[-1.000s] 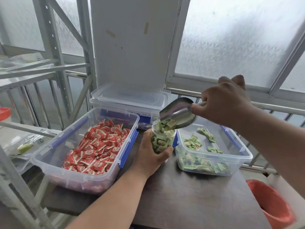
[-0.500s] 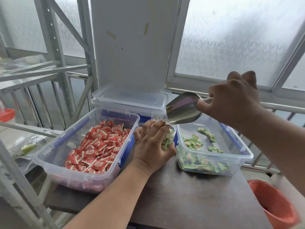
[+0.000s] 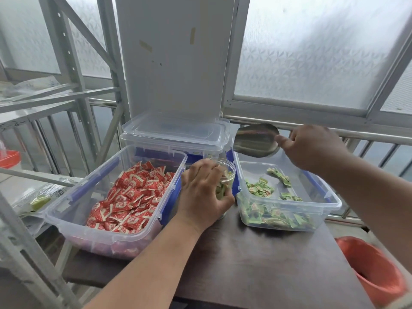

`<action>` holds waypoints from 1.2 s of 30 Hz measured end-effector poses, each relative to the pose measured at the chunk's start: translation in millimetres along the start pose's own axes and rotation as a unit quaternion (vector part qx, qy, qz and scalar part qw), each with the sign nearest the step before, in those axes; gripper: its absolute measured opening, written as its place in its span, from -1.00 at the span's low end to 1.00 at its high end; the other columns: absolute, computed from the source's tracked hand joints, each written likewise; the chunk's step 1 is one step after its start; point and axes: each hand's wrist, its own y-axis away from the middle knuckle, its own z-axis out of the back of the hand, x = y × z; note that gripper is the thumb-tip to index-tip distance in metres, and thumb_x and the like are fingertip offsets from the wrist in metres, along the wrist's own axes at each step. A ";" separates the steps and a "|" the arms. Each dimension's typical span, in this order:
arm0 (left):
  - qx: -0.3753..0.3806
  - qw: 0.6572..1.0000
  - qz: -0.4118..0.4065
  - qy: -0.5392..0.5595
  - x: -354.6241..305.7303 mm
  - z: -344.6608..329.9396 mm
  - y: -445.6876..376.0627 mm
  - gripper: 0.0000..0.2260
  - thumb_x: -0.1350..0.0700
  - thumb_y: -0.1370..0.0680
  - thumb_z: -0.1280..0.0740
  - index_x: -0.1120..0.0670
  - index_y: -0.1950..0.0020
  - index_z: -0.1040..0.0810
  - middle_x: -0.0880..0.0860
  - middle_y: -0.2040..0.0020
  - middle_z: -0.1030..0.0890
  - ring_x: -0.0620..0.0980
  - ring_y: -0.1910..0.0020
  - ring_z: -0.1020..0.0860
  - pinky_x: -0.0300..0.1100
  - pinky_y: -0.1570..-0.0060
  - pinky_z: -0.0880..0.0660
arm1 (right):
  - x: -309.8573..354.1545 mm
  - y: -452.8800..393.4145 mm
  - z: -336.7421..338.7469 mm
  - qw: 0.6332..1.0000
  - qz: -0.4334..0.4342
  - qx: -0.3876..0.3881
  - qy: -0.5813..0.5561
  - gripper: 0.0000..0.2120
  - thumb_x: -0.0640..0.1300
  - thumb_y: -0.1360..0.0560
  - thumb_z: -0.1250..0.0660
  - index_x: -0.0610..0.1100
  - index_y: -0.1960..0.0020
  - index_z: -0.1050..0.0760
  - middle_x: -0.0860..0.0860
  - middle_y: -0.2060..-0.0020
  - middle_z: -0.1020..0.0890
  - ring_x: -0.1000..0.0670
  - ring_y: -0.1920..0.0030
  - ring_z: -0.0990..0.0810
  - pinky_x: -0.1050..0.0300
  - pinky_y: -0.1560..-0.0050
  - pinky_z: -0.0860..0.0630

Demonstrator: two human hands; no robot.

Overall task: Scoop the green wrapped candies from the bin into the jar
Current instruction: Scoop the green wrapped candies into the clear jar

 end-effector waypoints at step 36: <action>0.071 0.938 0.209 0.269 28.3 -27.1 24.9 -0.26 -0.19 -0.41 -0.64 -0.27 -0.48 -0.34 -0.27 -0.27 -0.59 -0.27 -0.26 -0.61 -0.24 -0.22 -0.58 | 20.5 -39.8 -80.0 0.977 -0.025 0.211 -0.011 -0.79 -0.11 -0.63 -0.26 -0.21 0.07 -0.56 -0.08 0.23 -0.50 -0.14 0.13 -0.53 0.06 0.12 -0.46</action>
